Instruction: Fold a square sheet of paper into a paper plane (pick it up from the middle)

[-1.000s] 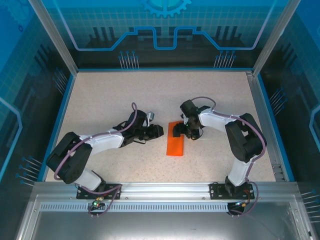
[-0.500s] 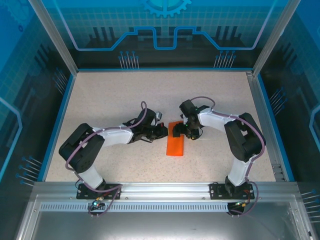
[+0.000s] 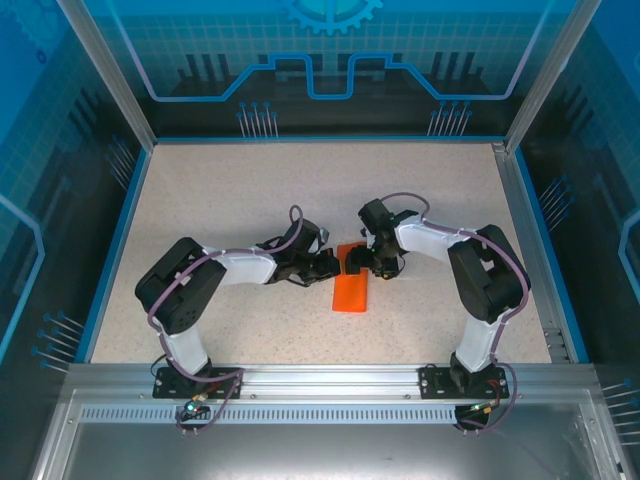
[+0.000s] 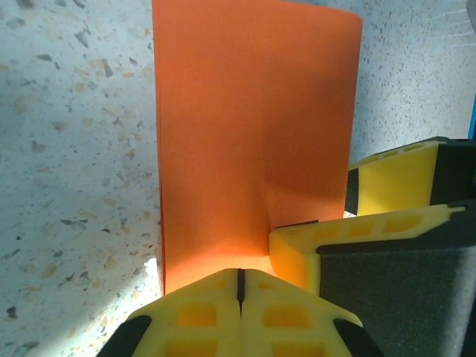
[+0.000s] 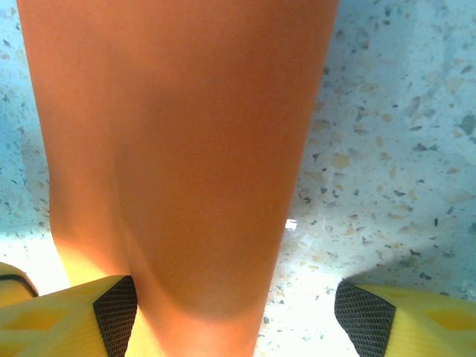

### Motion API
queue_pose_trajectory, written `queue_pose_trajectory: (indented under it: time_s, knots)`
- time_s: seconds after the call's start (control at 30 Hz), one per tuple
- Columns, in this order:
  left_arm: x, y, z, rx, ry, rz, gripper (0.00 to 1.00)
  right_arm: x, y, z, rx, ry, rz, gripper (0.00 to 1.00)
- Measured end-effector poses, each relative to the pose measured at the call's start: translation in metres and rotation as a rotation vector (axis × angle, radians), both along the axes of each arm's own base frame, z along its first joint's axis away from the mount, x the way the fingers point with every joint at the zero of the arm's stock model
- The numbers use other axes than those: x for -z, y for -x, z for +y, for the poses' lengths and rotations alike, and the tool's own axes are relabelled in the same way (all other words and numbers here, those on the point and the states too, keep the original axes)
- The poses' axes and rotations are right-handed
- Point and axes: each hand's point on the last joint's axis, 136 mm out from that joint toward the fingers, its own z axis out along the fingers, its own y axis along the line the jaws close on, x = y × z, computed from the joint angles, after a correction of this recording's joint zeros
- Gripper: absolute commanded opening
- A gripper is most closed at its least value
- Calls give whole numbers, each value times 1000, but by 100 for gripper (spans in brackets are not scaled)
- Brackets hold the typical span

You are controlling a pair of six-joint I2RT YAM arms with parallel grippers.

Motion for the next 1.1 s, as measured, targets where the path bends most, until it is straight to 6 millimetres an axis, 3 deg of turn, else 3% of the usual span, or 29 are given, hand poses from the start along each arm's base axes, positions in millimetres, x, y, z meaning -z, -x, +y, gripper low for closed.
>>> queue_pose_trajectory:
  time_s: [0.67,1.1]
  knots:
    - [24,5,-1,5,-38,71,0,0,0,0,3,0,1,79]
    - [23,5,-2,9,-45,70,0,-6,0,3,0,-21,-4,81]
